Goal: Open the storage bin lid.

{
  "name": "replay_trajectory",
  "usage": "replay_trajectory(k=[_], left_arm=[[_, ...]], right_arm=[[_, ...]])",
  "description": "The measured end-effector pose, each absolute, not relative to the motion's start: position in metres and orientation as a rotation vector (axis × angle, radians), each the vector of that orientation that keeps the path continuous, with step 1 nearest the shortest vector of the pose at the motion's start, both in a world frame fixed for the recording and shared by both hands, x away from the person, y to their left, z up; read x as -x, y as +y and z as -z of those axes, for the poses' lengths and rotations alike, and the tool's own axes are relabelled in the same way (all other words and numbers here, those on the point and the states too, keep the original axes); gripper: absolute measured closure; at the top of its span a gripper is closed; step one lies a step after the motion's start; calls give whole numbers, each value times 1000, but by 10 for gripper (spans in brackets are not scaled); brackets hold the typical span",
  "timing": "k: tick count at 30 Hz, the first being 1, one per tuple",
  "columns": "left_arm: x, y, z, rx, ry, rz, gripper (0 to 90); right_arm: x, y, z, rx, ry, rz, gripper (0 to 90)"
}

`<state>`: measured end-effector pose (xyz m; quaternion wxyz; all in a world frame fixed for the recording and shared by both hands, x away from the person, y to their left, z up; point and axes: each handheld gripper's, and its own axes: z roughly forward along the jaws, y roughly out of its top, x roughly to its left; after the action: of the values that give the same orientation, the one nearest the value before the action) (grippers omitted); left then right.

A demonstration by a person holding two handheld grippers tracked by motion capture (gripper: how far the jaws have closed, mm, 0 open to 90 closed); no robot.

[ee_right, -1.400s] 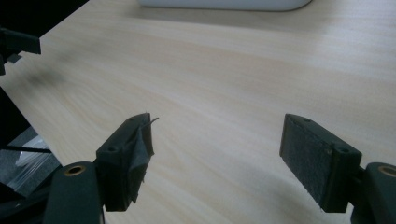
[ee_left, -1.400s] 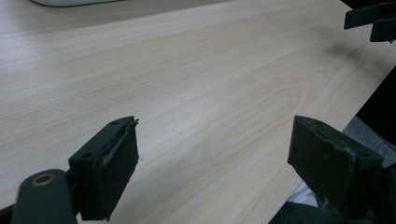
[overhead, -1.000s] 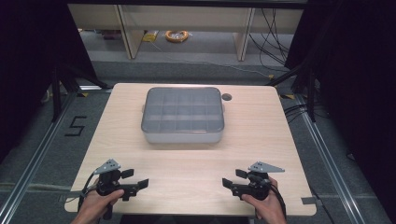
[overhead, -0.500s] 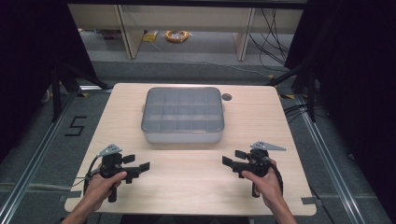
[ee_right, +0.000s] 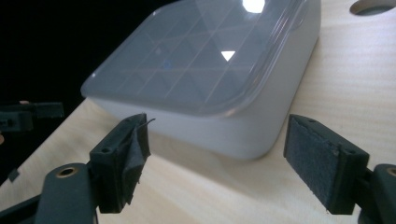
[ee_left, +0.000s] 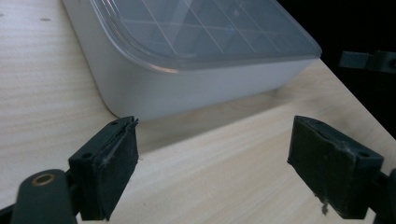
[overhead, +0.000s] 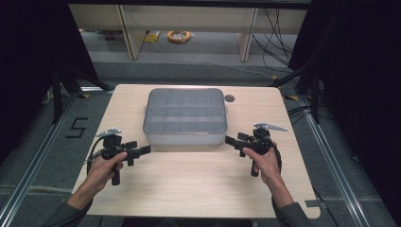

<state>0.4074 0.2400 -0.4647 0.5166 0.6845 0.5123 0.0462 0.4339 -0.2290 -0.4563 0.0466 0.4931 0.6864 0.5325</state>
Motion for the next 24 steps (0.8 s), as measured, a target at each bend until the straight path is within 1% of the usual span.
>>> replay_trajectory(k=[3, 4, 7, 13, 14, 17, 19, 20, 22, 23, 24], left_arm=[[-417, 240, 462, -1650, 1234, -124, 152], [-422, 240, 461, -1651, 1236, -123, 152], [-433, 238, 460, -1642, 1249, -136, 152], [-452, 236, 457, -1636, 1267, -137, 151], [-456, 235, 455, -1631, 1273, -153, 151], [-466, 235, 451, -1624, 1277, -155, 152], [-473, 236, 448, -1623, 1282, -158, 152], [-477, 236, 448, -1622, 1287, -151, 151], [-483, 236, 448, -1614, 1304, -152, 152], [-486, 236, 448, -1621, 1309, -152, 152], [-488, 235, 449, -1621, 1315, -152, 152]], right_arm=[[-446, -229, 455, -1499, 2071, -1646, 232], [-448, -227, 452, -1551, 2065, -1648, 232], [-463, -228, 454, -1507, 2070, -1625, 227], [-490, -227, 453, -1560, 2049, -1655, 249], [-500, -227, 453, -1546, 2058, -1656, 274], [-507, -227, 452, -1534, 2063, -1636, 296], [-509, -222, 448, -1601, 2060, -1640, 318], [-514, -223, 449, -1530, 2071, -1627, 332], [-518, -220, 449, -1529, 2075, -1612, 334], [-518, -217, 447, -1596, 2071, -1614, 334], [-522, -217, 450, -1549, 2078, -1589, 335]])
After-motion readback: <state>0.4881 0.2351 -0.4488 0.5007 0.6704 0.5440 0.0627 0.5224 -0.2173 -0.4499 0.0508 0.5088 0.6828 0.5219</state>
